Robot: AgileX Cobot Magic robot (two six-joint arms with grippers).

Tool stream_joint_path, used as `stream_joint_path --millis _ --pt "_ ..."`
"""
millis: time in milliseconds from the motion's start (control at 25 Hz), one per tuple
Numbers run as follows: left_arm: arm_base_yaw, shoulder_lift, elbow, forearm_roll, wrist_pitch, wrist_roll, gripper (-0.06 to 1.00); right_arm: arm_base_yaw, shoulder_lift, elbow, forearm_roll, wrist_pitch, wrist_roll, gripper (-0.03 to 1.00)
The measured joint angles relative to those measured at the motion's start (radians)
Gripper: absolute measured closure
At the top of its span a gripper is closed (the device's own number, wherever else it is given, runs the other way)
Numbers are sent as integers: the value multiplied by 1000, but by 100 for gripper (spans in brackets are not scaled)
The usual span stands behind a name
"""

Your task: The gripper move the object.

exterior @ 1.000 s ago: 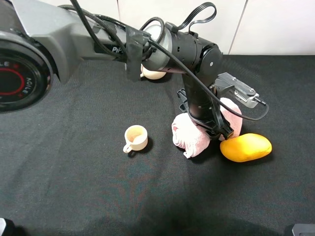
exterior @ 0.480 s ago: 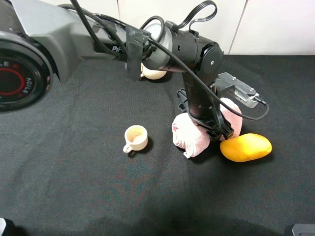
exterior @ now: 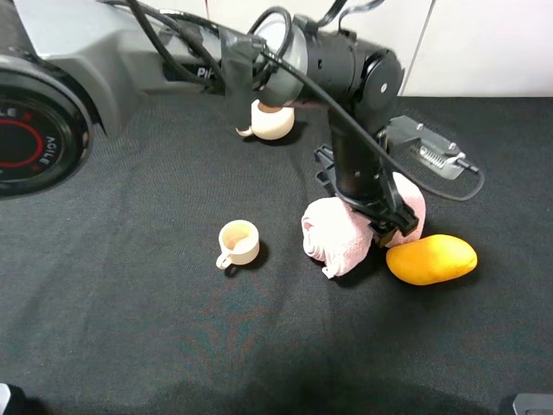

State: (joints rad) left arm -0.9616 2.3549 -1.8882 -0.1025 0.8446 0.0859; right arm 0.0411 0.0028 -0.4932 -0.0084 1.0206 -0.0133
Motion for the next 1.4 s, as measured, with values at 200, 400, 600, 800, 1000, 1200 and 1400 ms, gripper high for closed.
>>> stream_joint_path --millis 200,400,600,800,1000,1200,1400 --pt "0 0 -118 40 135 -4 11 0 0 0 0 0 0 27" --pt "0 0 -249 88 268 -16 11 0 0 0 0 0 0 27" --pt "0 -22 -298 96 313 -18 11 0 0 0 0 0 0 27" --pt "0 -40 -338 95 333 -23 11 0 0 0 0 0 0 27" --pt "0 -42 -395 95 334 -24 11 0 0 0 0 0 0 27" --pt "0 -46 -417 95 334 -24 11 0 0 0 0 0 0 27" --pt "0 -61 -418 109 335 -24 11 0 0 0 0 0 0 27"
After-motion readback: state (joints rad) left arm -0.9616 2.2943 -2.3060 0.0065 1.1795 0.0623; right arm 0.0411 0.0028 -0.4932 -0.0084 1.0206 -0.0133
